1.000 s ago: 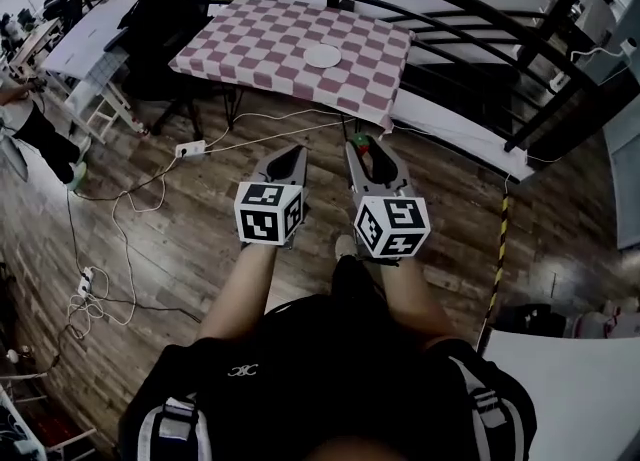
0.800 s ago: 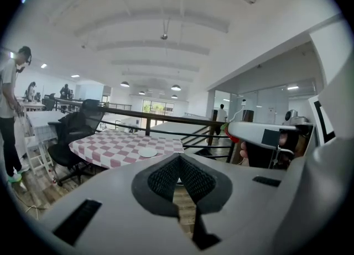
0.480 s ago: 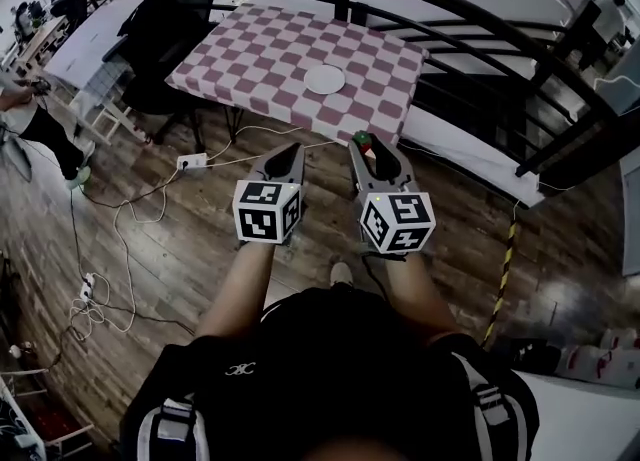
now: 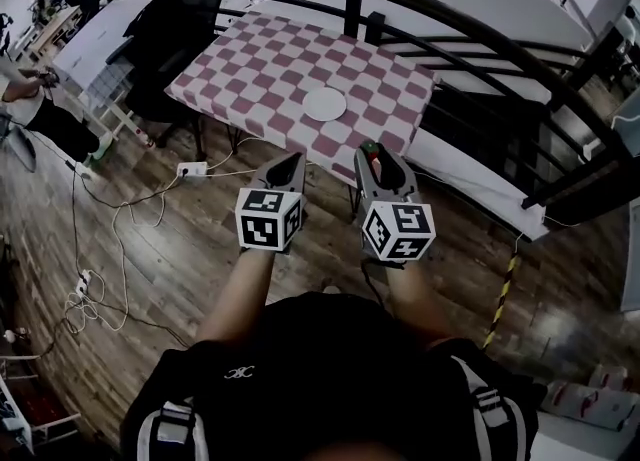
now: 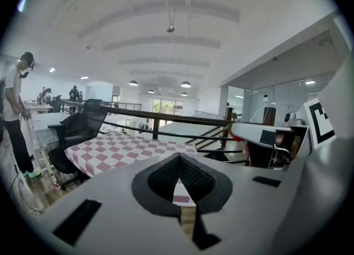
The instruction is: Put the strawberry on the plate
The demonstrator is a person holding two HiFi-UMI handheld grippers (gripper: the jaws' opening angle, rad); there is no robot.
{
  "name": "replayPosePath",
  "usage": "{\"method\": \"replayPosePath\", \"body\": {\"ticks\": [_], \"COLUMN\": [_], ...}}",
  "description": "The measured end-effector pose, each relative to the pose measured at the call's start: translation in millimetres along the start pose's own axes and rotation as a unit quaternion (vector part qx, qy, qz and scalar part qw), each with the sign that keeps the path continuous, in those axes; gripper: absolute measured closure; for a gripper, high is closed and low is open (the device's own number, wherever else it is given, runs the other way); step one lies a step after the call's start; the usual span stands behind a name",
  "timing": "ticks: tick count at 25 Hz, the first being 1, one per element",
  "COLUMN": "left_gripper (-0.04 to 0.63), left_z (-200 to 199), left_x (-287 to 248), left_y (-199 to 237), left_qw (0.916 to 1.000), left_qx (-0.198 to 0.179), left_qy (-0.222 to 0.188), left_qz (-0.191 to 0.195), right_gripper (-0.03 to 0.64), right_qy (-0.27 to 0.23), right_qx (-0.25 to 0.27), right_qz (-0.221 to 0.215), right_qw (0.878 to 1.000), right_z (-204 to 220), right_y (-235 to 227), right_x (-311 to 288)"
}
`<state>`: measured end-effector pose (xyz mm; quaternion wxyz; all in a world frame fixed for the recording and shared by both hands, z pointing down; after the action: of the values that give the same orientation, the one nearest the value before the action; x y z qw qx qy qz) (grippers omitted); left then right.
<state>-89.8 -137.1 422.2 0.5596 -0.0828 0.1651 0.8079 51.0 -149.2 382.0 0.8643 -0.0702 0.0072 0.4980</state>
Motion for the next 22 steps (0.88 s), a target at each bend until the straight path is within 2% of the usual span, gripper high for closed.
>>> {"method": "replayPosePath", "body": {"ticks": [12,19,22], "left_gripper": [0.597,0.597,0.597], "left_z": [6,-1,-21], "left_x": [-58,-107,-128], "left_y": [34,84,109], "left_qw": [0.9998,0.9996,0.9991], "left_qx": [0.01,0.01,0.007], "left_qy": [0.013,0.018,0.022], "left_qz": [-0.011,0.018,0.036], "right_gripper": [0.471,0.471,0.471], "right_qy": [0.011,0.032,0.035], "right_qx": [-0.002,0.006,0.007], "right_qz": [-0.012,0.007,0.022], "right_qw": [1.0,0.999,0.999], "right_z": [24,47,40], "right_y": [-26,-24,-19], "right_x": [-66,-128,-160]}}
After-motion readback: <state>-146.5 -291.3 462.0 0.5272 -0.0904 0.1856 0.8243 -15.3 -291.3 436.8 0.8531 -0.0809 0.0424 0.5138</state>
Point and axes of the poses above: the fingertips, and each gripper's own axes: x backward along the fingers, y to its left, z out of its underside, the point moved 2 cm from there along x, backward along the fingers
